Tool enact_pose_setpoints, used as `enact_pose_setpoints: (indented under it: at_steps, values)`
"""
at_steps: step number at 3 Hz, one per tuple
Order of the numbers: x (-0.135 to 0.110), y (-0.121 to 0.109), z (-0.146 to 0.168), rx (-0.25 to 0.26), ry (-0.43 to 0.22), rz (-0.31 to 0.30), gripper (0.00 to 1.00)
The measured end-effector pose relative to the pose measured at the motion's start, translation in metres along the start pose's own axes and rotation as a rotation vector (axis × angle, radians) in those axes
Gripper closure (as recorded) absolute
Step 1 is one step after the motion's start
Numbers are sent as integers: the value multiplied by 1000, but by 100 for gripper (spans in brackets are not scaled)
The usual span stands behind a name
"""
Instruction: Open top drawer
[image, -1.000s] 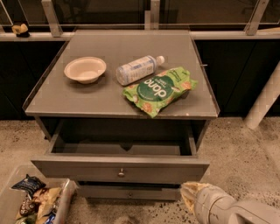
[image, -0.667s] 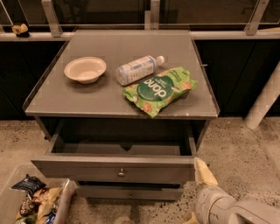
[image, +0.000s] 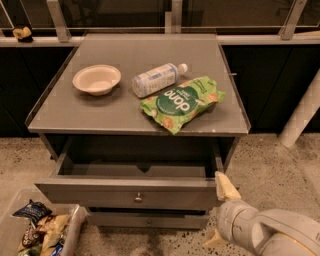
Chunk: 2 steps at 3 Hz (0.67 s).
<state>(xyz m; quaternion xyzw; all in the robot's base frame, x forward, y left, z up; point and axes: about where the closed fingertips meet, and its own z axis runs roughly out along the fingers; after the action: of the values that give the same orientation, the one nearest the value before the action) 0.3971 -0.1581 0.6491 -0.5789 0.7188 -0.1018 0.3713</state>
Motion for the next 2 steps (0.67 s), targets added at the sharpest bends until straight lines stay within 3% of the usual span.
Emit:
enact_pose_setpoints:
  at_steps: [2]
  values:
    - [12, -13, 46, -62, 18, -14, 0]
